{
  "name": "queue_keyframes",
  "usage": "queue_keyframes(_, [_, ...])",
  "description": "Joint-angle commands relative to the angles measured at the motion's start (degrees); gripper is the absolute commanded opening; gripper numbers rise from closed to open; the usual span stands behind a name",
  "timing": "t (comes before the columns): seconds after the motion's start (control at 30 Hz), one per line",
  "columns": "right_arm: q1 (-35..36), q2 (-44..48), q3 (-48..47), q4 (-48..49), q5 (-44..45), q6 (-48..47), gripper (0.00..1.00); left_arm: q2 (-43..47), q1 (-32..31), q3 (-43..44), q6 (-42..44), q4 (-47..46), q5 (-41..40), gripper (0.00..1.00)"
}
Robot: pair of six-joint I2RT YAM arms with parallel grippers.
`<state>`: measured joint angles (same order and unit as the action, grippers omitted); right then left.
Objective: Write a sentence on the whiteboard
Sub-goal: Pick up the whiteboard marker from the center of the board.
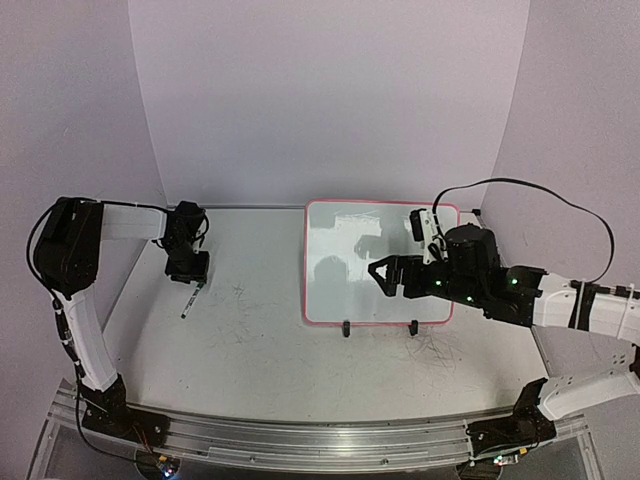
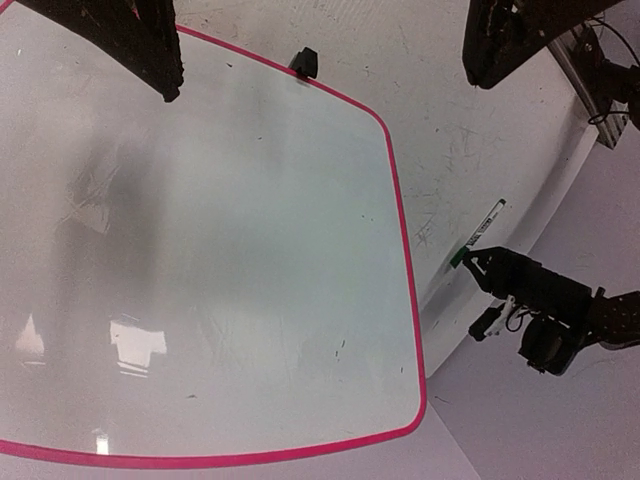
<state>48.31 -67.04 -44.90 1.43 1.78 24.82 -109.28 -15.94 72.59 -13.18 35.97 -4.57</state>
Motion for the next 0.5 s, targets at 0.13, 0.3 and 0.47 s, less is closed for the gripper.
queue_keyframes(0.13, [0.3,1.0,0.1,1.2,1.7,0.1,0.98,-5.0,0.0,3.4,2.4,0.9,0.9,0.36])
queue_keyframes(0.3, [0.3,-0.2,-1.0,1.1,1.5,-0.2,0.98,-4.8,-0.2,2.2,2.0,0.8,1.3,0.21])
queue_keyframes(0.47, [0.3,-0.5,-1.0,1.1,1.5,0.5,0.98,-0.4,-0.3,-0.7,1.5,0.3,0.8,0.06])
